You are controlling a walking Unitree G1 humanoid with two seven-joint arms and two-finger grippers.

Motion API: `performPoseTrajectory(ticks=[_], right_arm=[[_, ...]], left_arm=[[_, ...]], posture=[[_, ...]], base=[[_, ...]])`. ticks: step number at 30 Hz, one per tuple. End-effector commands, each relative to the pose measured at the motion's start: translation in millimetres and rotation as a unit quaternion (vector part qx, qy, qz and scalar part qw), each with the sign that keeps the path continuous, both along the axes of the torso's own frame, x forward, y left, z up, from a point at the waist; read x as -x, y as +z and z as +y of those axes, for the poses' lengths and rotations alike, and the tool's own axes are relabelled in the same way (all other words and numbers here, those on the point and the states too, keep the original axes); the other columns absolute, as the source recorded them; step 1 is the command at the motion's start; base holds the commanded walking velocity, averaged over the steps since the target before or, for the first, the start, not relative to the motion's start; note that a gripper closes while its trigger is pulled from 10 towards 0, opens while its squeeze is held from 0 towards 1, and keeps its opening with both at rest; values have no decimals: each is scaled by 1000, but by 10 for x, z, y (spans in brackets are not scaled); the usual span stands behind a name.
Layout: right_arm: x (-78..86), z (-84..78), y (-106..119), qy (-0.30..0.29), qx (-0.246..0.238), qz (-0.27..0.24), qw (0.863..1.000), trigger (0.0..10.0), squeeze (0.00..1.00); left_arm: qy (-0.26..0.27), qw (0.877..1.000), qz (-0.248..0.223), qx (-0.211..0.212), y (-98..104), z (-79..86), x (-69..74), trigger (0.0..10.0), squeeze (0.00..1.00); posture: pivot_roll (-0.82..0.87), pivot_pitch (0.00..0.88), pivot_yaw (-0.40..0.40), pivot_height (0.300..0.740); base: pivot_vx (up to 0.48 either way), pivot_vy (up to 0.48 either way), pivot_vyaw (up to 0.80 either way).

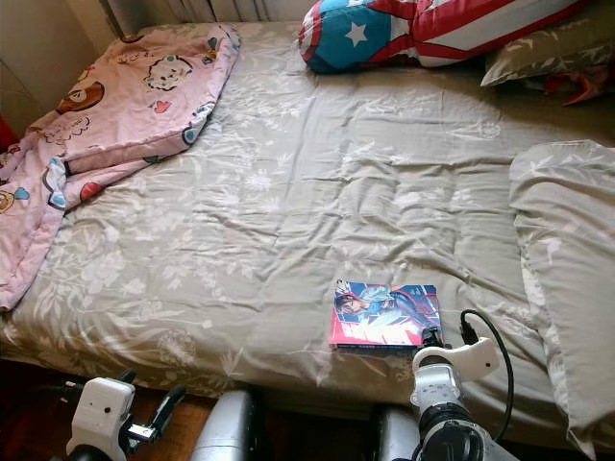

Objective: Clean up the room

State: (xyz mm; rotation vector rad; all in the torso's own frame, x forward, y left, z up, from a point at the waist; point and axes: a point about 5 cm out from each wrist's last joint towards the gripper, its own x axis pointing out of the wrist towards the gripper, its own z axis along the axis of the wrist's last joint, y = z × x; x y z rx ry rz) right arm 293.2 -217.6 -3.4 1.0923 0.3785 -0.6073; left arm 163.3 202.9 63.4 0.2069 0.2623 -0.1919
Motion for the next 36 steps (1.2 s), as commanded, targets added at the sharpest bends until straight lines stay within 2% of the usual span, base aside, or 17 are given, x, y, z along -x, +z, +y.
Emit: performPoseTrajectory(ticks=[1, 2, 11, 12, 13, 15, 16, 21, 22, 23, 24, 25, 26, 27, 36], right_arm=[[54, -29, -44, -8, 3, 13, 1000, 10000, 859], [57, -33, -45, -9, 3, 13, 1000, 10000, 0], [102, -59, -79, -13, 3, 17, 1000, 10000, 0], [112, -60, -87, -14, 3, 18, 1000, 10000, 776], [125, -63, -98, -14, 3, 21, 1000, 10000, 1000], [131, -64, -104, -15, 2, 24, 1000, 10000, 992], [133, -62, -106, -15, 2, 24, 1000, 10000, 0], [130, -48, -108, -9, 4, 26, 1000, 10000, 0], [121, -43, -102, -7, 5, 25, 1000, 10000, 373], [115, -40, -96, -7, 6, 25, 1000, 10000, 796], [104, -38, -87, -6, 6, 25, 1000, 10000, 1000], [73, -36, -61, -5, 9, 23, 1000, 10000, 867], [61, -34, -50, -4, 10, 22, 1000, 10000, 302], [49, -29, -40, -1, 11, 19, 1000, 10000, 0], [68, 1, -66, 3, 12, 27, 1000, 10000, 0]], left_arm=[[4, 1000, 18, -11, -35, 59, 34, 10000, 0], [4, 1000, 18, -11, -35, 59, 31, 10000, 0], [-6, 1000, 13, -13, -54, 17, -36, 10000, 0], [-6, 1000, 12, -12, -56, 10, -46, 10000, 0], [-8, 1000, 11, -12, -60, -1, -59, 10000, 0], [-9, 1000, 10, -12, -62, -8, -67, 10000, 0], [-9, 1000, 10, -12, -64, -10, -68, 10000, 0], [-8, 1000, 9, -12, -70, -14, -74, 10000, 0], [-8, 1000, 9, -12, -70, -15, -72, 10000, 0], [-8, 1000, 8, -12, -69, -15, -70, 10000, 0], [-8, 1000, 9, -12, -69, -14, -68, 10000, 0], [-9, 1000, 9, -12, -72, -15, -66, 10000, 0], [-9, 1000, 9, -12, -73, -15, -65, 10000, 0], [-9, 1000, 10, -12, -75, -16, -65, 10000, 0], [-10, 1000, 9, -10, -113, -45, -131, 10000, 0]], posture=[[297, 209, 105, 637], [297, 209, 105, 637], [282, 193, 101, 637], [281, 189, 99, 637], [280, 188, 99, 637], [279, 188, 98, 637], [276, 186, 97, 637], [278, 188, 93, 637], [280, 189, 93, 637], [278, 191, 94, 637], [278, 191, 94, 637], [278, 191, 94, 637], [278, 191, 94, 637], [278, 191, 94, 637], [259, 171, 85, 637]], base=[[0, 0, 0], [0, 0, 0], [0, 0, 0], [0, 0, 0], [0, 0, 0], [0, 0, 0], [0, 0, 0], [0, 0, 0], [0, 0, 0], [0, 0, 0], [0, 0, 0], [0, 0, 0], [0, 0, 0], [0, 0, 0], [0, 0, 0]])
